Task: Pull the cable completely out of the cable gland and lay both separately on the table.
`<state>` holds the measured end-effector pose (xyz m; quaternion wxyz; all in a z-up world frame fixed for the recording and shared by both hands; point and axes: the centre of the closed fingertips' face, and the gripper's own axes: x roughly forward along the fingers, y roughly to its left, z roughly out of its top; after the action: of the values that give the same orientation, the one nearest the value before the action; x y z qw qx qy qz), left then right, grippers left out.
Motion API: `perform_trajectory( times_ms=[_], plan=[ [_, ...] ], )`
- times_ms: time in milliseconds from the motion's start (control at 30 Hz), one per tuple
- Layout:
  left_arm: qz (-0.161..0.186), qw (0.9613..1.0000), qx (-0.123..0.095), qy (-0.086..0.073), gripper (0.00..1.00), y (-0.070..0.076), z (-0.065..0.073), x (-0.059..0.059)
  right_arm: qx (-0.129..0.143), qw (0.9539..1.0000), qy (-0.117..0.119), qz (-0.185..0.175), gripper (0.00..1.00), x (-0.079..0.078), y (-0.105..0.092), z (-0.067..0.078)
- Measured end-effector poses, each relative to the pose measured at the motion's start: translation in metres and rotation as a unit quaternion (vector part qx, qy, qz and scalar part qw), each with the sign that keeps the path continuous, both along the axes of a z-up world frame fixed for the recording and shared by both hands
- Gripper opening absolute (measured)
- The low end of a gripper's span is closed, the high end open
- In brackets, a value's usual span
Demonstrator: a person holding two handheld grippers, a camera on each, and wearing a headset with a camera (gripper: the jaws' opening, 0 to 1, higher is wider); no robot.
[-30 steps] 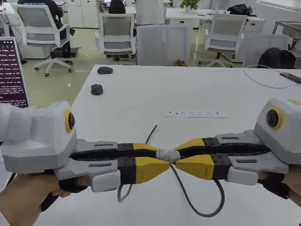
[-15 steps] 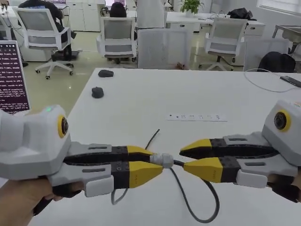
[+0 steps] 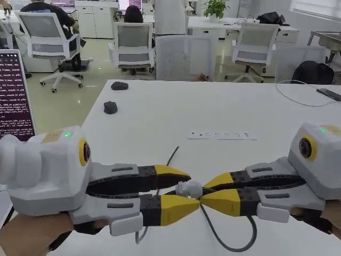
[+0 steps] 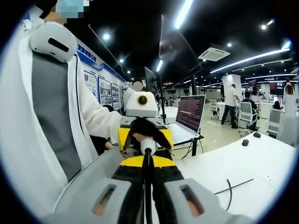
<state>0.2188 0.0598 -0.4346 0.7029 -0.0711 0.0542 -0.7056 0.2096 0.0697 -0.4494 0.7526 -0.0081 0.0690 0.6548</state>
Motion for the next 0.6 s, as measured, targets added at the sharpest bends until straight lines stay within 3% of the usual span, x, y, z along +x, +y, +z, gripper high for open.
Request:
perform_trajectory(
  times_ms=[33, 100, 133, 167, 200, 367, 600],
  plan=[
    [0.0, 1.0, -0.001, -0.003, 0.44, -0.002, -0.002, 0.0, 0.004, 1.0, -0.001, 0.001, 0.02, 0.0, 0.0, 0.001],
    [-0.005, 1.0, 0.002, -0.005, 0.3, -0.004, -0.006, 0.001, 0.013, 0.9999, -0.005, 0.0, 0.02, 0.001, 0.0, 0.005],
    [-0.009, 0.9999, 0.004, 0.002, 0.24, -0.005, -0.009, 0.0, 0.016, 0.9998, -0.007, -0.002, 0.02, 0.002, 0.0, 0.007],
    [-0.01, 0.9999, -0.001, 0.006, 0.21, -0.005, -0.009, 0.001, 0.019, 0.9998, -0.007, 0.0, 0.02, 0.002, 0.0, 0.008],
    [-0.004, 0.9997, -0.022, 0.011, 0.19, -0.006, -0.004, 0.002, 0.02, 0.9998, -0.005, 0.001, 0.02, 0.002, 0.0, 0.009],
    [-0.008, 0.999, -0.037, 0.024, 0.17, -0.009, 0.001, -0.001, 0.022, 0.9997, -0.004, -0.005, 0.02, 0.004, -0.003, 0.009],
    [-0.007, 0.9989, -0.016, 0.043, 0.16, -0.008, -0.006, 0.005, -0.013, 0.9996, -0.023, -0.006, 0.02, 0.007, -0.003, -0.005]
  ],
)
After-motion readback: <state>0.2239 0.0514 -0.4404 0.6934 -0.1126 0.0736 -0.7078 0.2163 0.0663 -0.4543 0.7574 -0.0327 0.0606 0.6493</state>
